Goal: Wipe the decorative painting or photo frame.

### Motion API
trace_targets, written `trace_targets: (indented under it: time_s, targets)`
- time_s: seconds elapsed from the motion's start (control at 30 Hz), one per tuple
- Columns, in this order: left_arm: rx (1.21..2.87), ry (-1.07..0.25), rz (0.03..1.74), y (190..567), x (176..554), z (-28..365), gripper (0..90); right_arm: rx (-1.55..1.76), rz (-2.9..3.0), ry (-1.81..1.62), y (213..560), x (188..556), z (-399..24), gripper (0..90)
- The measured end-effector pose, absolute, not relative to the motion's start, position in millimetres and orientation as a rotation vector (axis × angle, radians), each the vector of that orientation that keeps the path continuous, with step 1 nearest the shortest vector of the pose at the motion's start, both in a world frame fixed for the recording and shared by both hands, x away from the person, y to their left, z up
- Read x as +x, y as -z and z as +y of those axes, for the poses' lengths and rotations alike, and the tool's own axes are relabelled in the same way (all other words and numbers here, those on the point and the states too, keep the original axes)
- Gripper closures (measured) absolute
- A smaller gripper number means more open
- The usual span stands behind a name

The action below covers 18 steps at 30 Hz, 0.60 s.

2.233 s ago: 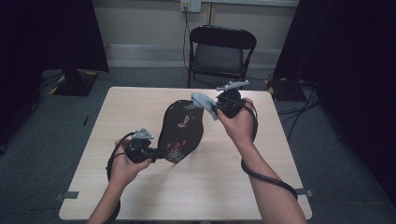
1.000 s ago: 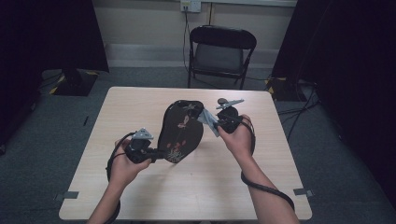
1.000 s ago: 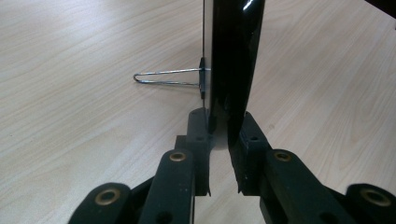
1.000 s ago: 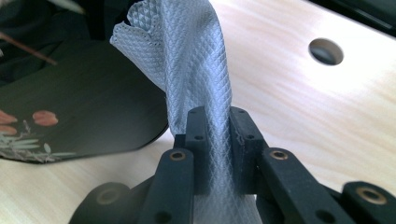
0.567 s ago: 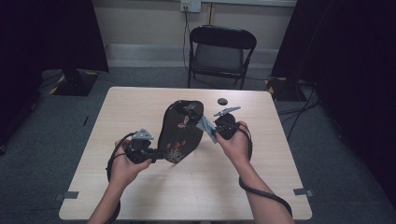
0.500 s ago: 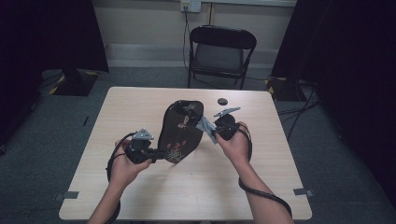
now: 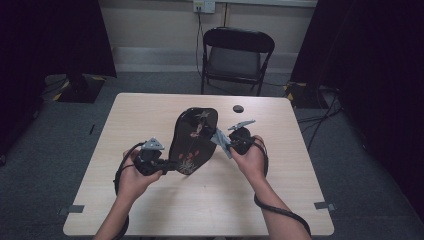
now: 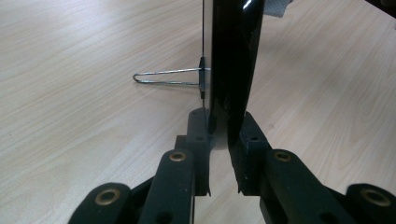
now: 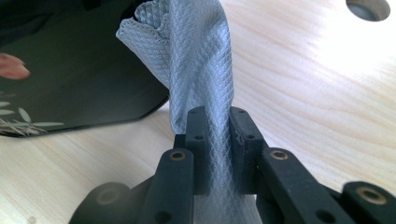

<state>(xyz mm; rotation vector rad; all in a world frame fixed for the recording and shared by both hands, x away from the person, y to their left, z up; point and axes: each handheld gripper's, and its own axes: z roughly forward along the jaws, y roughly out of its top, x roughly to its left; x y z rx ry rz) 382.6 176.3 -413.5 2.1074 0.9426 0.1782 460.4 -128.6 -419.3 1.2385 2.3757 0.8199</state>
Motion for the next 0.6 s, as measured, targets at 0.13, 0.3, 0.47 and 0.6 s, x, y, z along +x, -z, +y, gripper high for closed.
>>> trace_targets:
  time_s: [0.13, 0.3, 0.47, 0.6]
  targets:
    - [2.108, -0.180, 0.945, 413.6, 382.7, 176.6, 78.9, 1.244, 2.385, -0.807, 425.2, 460.5, -128.8, 79.8]
    - [2.099, -0.179, 0.954, 413.9, 382.3, 175.8, 78.9, 1.247, 2.401, -0.791, 432.9, 461.0, -127.7, 79.8]
    - [2.100, -0.183, 0.964, 414.1, 382.8, 176.4, 78.9, 1.255, 2.420, -0.776, 443.0, 459.8, -127.7, 79.7]
    - [2.097, -0.186, 0.968, 414.2, 382.7, 176.3, 78.8, 1.252, 2.436, -0.766, 449.3, 457.8, -127.2, 79.7]
